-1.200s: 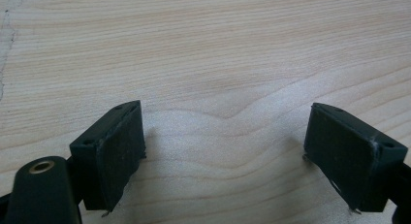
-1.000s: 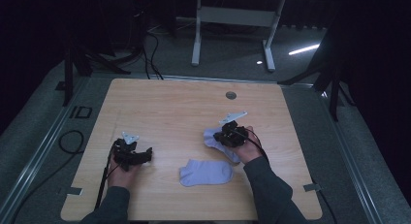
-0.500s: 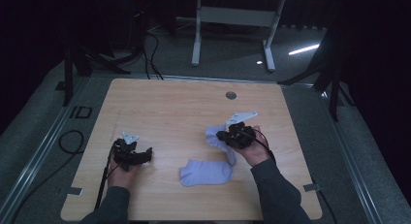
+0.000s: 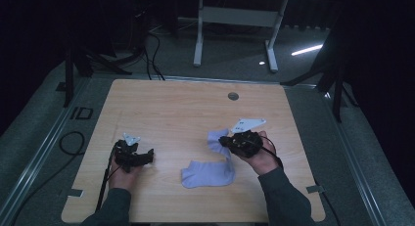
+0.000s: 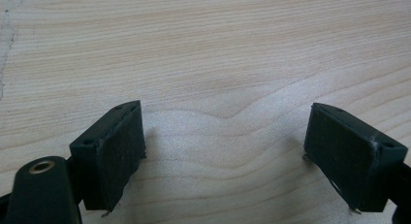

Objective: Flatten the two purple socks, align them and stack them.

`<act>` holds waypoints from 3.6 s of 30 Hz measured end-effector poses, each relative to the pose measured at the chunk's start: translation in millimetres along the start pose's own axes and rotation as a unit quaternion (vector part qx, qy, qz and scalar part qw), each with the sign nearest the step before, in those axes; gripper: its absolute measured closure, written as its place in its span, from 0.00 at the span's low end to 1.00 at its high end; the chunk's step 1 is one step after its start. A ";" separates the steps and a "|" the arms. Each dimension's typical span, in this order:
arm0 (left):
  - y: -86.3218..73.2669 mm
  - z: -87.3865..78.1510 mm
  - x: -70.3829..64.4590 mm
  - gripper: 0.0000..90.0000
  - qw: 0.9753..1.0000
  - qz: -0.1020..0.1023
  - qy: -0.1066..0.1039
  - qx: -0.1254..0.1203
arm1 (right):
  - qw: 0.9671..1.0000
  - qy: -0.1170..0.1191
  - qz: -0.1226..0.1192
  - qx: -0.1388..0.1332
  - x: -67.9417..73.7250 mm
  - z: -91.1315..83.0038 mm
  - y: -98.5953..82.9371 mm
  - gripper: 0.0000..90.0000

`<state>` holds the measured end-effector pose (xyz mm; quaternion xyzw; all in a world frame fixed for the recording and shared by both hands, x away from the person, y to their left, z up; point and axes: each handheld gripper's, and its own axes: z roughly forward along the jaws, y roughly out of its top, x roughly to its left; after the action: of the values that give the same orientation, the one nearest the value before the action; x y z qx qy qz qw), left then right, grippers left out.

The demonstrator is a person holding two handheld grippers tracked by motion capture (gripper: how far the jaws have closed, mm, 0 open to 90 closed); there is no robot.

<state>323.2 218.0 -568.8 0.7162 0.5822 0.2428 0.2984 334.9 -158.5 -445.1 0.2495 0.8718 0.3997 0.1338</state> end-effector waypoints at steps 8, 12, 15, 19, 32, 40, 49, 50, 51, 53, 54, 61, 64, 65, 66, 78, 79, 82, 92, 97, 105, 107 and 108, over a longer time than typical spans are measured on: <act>-0.1 0.1 0.0 0.16 1.000 0.000 0.000 -0.001 | 1.000 0.002 -0.013 -0.001 7.8 -10.0 -3.6 0.94; -0.1 0.1 0.0 0.16 1.000 0.000 0.000 -0.001 | 1.000 0.002 -0.018 0.003 10.7 -14.0 -6.6 0.94; -0.1 0.1 0.0 0.16 1.000 0.000 0.000 -0.001 | 1.000 0.008 -0.023 0.010 16.0 -9.6 -8.7 0.94; -0.1 0.1 0.0 0.16 1.000 0.000 0.000 -0.001 | 0.999 0.022 -0.030 0.019 27.0 2.2 -11.5 0.94; -0.1 0.1 0.0 0.16 1.000 0.000 0.000 -0.001 | 0.997 0.054 -0.030 0.038 44.4 33.0 -20.3 0.96; -1.6 -1.9 -0.9 0.20 1.000 0.002 -0.003 -0.008 | 0.995 0.070 -0.039 0.060 57.8 53.8 -26.2 0.96; -0.4 -16.3 -20.2 0.60 0.999 0.020 -0.034 0.007 | 0.994 0.057 -0.036 0.088 60.3 69.4 -41.3 0.93; -0.4 -16.3 -20.2 0.63 0.999 0.020 -0.034 0.007 | 0.994 0.057 -0.036 0.088 60.3 69.4 -41.3 0.93; 1.1 -22.8 -26.7 0.64 0.998 0.026 -0.054 -0.004 | 0.993 0.056 -0.038 0.096 61.8 73.0 -46.2 0.92; 3.1 -29.4 -33.6 0.66 0.997 0.034 -0.073 -0.009 | 0.993 0.053 -0.039 0.103 63.1 75.5 -49.3 0.92; 3.1 -29.4 -33.6 0.67 0.997 0.034 -0.073 -0.009 | 0.993 0.053 -0.039 0.103 63.1 75.5 -49.3 0.92; 5.0 -42.7 -62.1 0.75 0.988 0.070 -0.134 -0.006 | 0.992 0.036 -0.032 0.116 63.1 84.9 -56.5 0.92; 5.9 -45.1 -67.7 0.77 0.986 0.080 -0.146 -0.006 | 0.993 0.028 -0.024 0.115 61.5 85.3 -56.5 0.92; 6.6 -47.2 -73.1 0.78 0.984 0.086 -0.155 -0.008 | 0.993 0.016 -0.022 0.115 59.3 85.7 -56.5 0.92; 6.6 -47.2 -73.1 0.79 0.984 0.086 -0.155 -0.008 | 0.993 0.016 -0.022 0.115 59.3 85.7 -56.5 0.92; 3.6 -45.3 -98.0 0.93 0.975 0.130 -0.179 0.001 | 0.993 -0.027 0.003 0.118 52.0 87.5 -47.4 0.88; 2.5 -45.1 -102.5 0.94 0.973 0.135 -0.186 0.002 | 0.994 -0.025 -0.004 0.109 54.8 87.4 -41.5 0.86; 1.1 -44.7 -106.4 0.96 0.971 0.144 -0.191 0.004 | 0.995 -0.023 -0.008 0.100 58.2 88.9 -29.0 0.85; -6.1 -38.2 -118.6 0.97 0.963 0.175 -0.203 0.026 | 0.994 -0.032 0.032 0.095 33.4 99.8 -8.5 0.77; -8.0 -33.9 -122.1 0.97 0.963 0.181 -0.198 0.032 | 0.995 0.004 0.015 0.095 47.6 105.1 -2.6 0.76; -12.1 -31.5 -124.0 0.98 0.960 0.191 -0.200 0.038 | 0.992 0.013 0.026 0.119 50.4 130.2 1.8 0.73; -12.5 -31.7 -124.3 0.98 0.960 0.192 -0.200 0.037 | 0.991 0.019 0.041 0.123 47.1 135.3 1.2 0.72; -12.5 -31.7 -124.3 0.98 0.960 0.192 -0.200 0.037 | 0.991 0.019 0.041 0.123 47.1 135.3 1.2 0.72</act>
<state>267.2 102.7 -555.4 0.8590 0.3711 0.1253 0.3297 354.3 -47.1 -533.0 0.2918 0.9057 0.2998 0.0689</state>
